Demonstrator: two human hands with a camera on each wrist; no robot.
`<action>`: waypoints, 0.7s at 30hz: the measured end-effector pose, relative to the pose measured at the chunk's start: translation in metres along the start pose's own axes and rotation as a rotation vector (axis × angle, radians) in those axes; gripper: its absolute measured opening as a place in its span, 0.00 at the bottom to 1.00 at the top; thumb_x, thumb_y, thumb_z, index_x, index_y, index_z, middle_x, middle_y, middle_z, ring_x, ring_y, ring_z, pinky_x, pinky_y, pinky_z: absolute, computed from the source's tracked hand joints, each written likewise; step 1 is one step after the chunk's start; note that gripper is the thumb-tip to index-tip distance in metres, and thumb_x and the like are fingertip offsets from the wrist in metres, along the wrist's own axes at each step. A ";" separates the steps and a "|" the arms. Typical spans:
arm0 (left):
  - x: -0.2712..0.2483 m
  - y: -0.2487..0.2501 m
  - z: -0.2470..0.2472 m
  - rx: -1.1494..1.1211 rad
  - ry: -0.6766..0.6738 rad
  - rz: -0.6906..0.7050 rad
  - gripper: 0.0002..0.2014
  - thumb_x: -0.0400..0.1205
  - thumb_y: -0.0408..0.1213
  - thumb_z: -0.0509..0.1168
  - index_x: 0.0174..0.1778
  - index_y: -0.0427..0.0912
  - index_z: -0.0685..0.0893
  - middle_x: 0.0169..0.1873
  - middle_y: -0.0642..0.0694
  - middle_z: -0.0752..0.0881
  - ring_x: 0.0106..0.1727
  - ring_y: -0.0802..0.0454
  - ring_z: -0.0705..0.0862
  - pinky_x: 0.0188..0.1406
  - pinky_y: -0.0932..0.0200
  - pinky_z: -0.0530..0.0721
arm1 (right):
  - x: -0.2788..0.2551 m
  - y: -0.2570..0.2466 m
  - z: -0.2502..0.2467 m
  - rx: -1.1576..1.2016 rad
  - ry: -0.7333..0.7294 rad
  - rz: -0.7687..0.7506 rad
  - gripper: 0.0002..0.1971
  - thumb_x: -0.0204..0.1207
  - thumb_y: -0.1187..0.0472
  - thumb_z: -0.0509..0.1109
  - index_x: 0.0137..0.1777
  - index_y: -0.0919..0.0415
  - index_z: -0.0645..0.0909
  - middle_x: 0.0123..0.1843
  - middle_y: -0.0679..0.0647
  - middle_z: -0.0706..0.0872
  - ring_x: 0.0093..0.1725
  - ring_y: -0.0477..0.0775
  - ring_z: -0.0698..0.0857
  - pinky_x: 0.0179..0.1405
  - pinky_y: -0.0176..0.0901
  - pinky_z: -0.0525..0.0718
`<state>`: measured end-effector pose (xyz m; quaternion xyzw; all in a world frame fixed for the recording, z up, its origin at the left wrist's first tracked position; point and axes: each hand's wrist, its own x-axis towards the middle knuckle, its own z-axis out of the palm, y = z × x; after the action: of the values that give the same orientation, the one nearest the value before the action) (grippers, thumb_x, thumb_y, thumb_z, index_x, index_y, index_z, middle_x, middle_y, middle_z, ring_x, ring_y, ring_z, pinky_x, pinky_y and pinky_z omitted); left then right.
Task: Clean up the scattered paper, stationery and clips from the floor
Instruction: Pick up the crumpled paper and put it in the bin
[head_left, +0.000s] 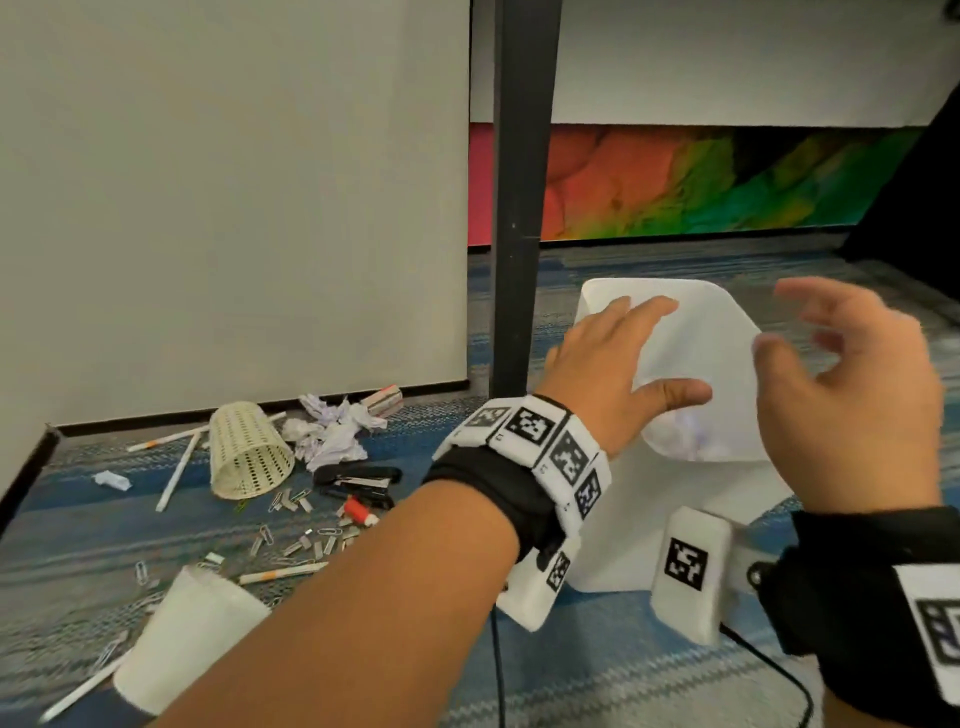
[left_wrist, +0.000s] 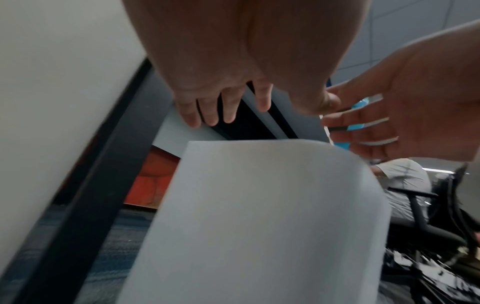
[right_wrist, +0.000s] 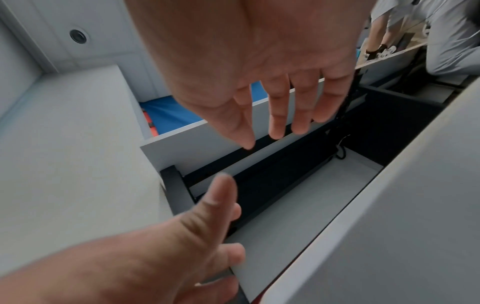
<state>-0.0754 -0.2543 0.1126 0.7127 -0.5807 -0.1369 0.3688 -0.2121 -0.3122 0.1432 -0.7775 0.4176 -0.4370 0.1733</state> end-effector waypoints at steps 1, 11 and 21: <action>-0.006 -0.006 -0.005 -0.001 0.043 -0.004 0.32 0.76 0.59 0.62 0.76 0.54 0.64 0.76 0.49 0.68 0.77 0.44 0.63 0.74 0.37 0.64 | -0.001 -0.007 0.002 0.031 0.014 -0.027 0.17 0.75 0.61 0.64 0.64 0.51 0.78 0.57 0.52 0.80 0.62 0.55 0.78 0.58 0.50 0.76; -0.126 -0.164 -0.110 0.399 0.012 -0.442 0.08 0.81 0.45 0.60 0.53 0.55 0.81 0.43 0.55 0.85 0.49 0.50 0.82 0.56 0.49 0.79 | -0.065 -0.084 0.156 0.359 -0.639 -0.214 0.10 0.77 0.64 0.65 0.52 0.48 0.82 0.40 0.46 0.83 0.37 0.44 0.81 0.41 0.35 0.78; -0.239 -0.325 -0.200 0.590 -0.178 -1.078 0.06 0.79 0.44 0.62 0.51 0.54 0.77 0.47 0.46 0.83 0.45 0.47 0.82 0.49 0.53 0.83 | -0.125 -0.105 0.355 -0.187 -1.251 -0.341 0.17 0.76 0.60 0.61 0.64 0.53 0.77 0.63 0.59 0.80 0.63 0.62 0.79 0.61 0.49 0.78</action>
<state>0.2165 0.0581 -0.0273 0.9636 -0.1808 -0.1966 -0.0145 0.0995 -0.1842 -0.0547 -0.9521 0.1450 0.1147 0.2436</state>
